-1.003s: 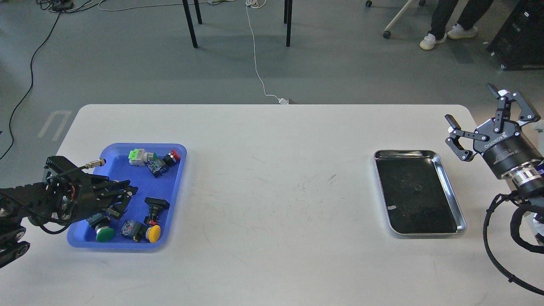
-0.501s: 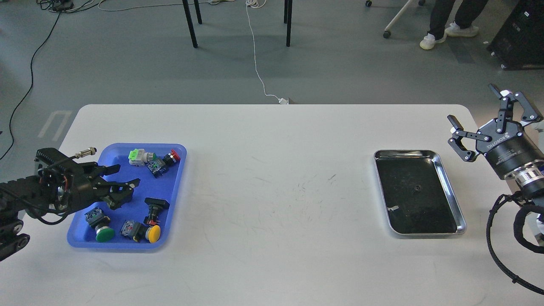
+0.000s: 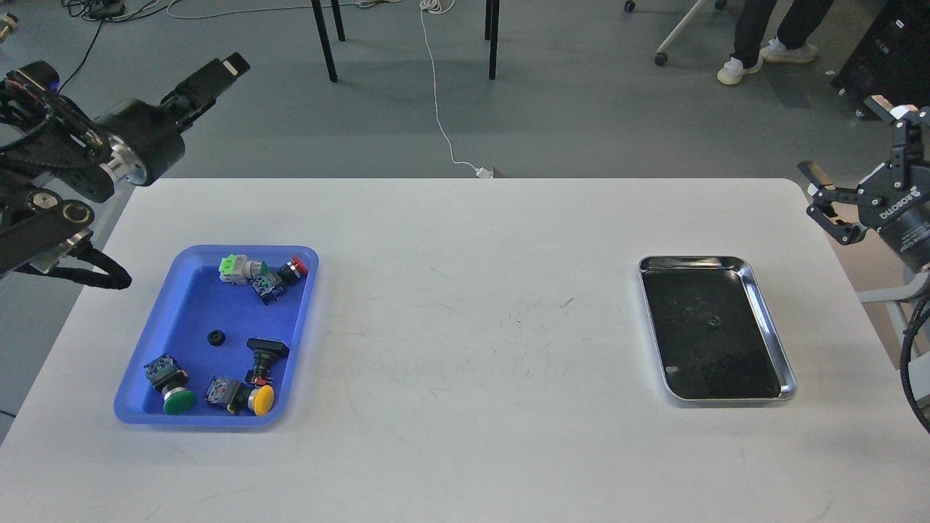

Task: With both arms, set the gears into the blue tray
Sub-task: 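Lift the left arm away and move the right gripper over the metal tray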

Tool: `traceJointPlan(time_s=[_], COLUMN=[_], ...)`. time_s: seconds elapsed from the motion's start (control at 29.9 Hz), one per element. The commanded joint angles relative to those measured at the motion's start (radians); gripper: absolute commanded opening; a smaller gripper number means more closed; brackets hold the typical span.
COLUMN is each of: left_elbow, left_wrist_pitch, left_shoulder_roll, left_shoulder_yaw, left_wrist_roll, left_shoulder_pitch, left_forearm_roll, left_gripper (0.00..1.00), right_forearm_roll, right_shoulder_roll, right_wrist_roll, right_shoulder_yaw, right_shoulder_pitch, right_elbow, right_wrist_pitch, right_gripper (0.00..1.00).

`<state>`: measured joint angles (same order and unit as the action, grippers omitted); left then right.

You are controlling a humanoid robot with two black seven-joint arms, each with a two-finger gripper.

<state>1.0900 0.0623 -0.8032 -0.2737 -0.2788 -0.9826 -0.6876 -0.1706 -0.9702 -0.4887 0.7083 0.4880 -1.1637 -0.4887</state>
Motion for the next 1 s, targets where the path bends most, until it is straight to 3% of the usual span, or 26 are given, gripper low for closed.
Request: traceJointPlan(time_s=[0.0, 0.2, 0.3, 0.53, 0.77, 0.97], left_elbow=[-0.004, -0.087, -0.125, -0.263, -0.272, -0.272], left_wrist_pitch=[-0.021, -0.05, -0.088, -0.203, -0.303, -0.302], left_shoulder_roll=[0.042, 0.169, 0.222, 0.326, 0.354, 0.354], left_shoulder_yaw=[-0.074, -0.171, -0.232, -0.387, -0.404, -0.404], left_wrist_roll=[-0.002, -0.002, -0.002, 0.001, 0.0, -0.003], left_shoulder_pitch=[-0.007, 0.025, 0.059, 0.119, 0.147, 0.148], left_forearm_roll=[0.268, 0.54, 0.669, 0.76, 0.78, 0.78], left_gripper=[0.98, 0.98, 0.98, 0.98, 0.98, 0.98], right_forearm_roll=[-0.177, -0.459, -0.677, -0.98, -1.19, -1.441], right_shoulder_roll=[-0.068, -0.074, -0.067, 0.024, 0.146, 0.185], right_wrist_roll=[0.019, 0.133, 0.159, 0.151, 0.131, 0.044], right_shoulder_yaw=[-0.013, -0.061, -0.136, -0.39, -0.674, -0.806], right_shoulder_pitch=[0.049, 0.168, 0.25, 0.48, 0.638, 0.646], right_elbow=[-0.039, -0.018, 0.012, 0.117, 0.164, 0.19], right_wrist_pitch=[0.0, 0.0, 0.0, 0.0, 0.0, 0.0], right_gripper=[0.98, 0.99, 0.99, 0.99, 0.98, 0.98])
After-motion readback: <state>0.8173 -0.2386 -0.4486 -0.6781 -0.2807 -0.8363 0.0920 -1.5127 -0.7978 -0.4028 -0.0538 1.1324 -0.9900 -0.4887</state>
